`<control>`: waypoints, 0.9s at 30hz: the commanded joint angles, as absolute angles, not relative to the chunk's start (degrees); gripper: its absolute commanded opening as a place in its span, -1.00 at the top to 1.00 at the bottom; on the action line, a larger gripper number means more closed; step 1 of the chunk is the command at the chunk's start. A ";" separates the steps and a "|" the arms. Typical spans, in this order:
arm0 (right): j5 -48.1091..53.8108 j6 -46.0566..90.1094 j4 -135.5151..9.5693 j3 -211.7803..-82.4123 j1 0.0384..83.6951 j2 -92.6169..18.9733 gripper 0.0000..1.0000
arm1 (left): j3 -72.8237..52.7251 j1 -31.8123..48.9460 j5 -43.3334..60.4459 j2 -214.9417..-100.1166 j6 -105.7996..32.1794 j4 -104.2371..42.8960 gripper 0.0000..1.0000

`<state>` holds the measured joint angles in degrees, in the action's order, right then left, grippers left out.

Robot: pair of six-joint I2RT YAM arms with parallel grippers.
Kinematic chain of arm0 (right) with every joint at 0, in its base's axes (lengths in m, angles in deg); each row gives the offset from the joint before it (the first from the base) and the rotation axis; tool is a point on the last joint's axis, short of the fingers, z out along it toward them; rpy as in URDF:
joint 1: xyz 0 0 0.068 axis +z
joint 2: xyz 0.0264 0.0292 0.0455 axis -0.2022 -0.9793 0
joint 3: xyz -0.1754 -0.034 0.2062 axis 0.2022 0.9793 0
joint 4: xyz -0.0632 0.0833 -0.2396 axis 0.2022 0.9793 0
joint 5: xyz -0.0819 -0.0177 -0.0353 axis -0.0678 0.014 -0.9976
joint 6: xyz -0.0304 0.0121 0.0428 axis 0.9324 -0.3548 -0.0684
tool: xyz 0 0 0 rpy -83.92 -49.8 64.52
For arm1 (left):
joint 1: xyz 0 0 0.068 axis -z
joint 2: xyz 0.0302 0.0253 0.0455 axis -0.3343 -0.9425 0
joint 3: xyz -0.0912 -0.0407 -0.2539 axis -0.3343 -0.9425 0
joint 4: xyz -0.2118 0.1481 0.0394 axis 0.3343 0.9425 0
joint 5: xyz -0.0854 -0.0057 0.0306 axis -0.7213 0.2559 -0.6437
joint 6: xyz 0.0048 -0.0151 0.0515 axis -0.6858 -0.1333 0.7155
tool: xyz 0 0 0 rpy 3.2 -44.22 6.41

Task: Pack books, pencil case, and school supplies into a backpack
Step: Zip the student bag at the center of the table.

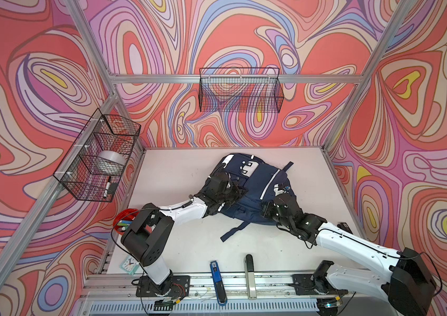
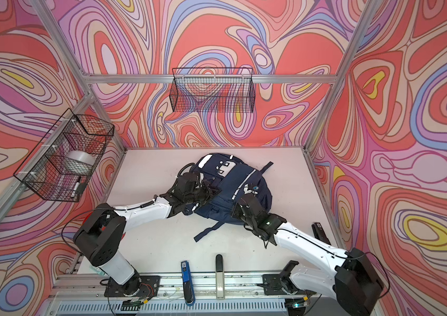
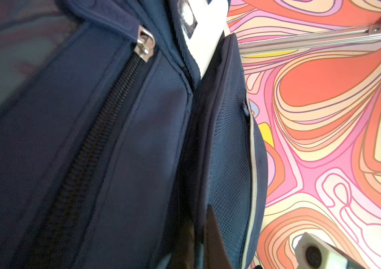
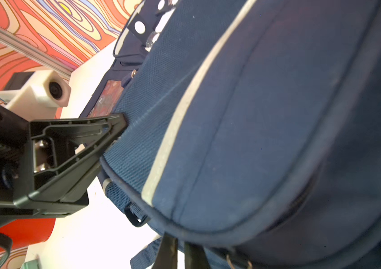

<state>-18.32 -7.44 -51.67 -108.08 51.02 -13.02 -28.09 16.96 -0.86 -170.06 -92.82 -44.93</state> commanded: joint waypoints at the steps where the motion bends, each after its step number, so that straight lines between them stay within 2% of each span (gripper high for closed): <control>1: -18.73 -6.84 -48.82 -107.48 46.82 -12.38 1.00 | -28.85 15.36 -1.93 -166.65 -90.84 -44.65 1.00; 7: -6.01 -1.19 -47.26 -110.60 39.12 -15.08 1.00 | -31.19 15.28 -1.88 -167.43 -91.48 -46.43 1.00; 10: -6.31 3.74 -40.20 -115.23 39.00 -17.45 1.00 | -31.71 15.10 -1.80 -167.70 -91.48 -46.85 1.00; 20: -3.23 13.35 -30.26 -120.34 34.17 -18.78 1.00 | -32.00 14.02 -1.53 -167.26 -90.93 -46.41 1.00; 27: -6.72 16.83 -26.50 -123.46 33.30 -20.63 1.00 | -32.05 13.80 -1.50 -167.54 -90.78 -46.35 1.00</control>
<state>3.21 14.02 -28.94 -121.65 35.96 -19.48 -30.73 15.93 -2.26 -170.06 -91.79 -47.96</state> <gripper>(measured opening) 0.061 0.048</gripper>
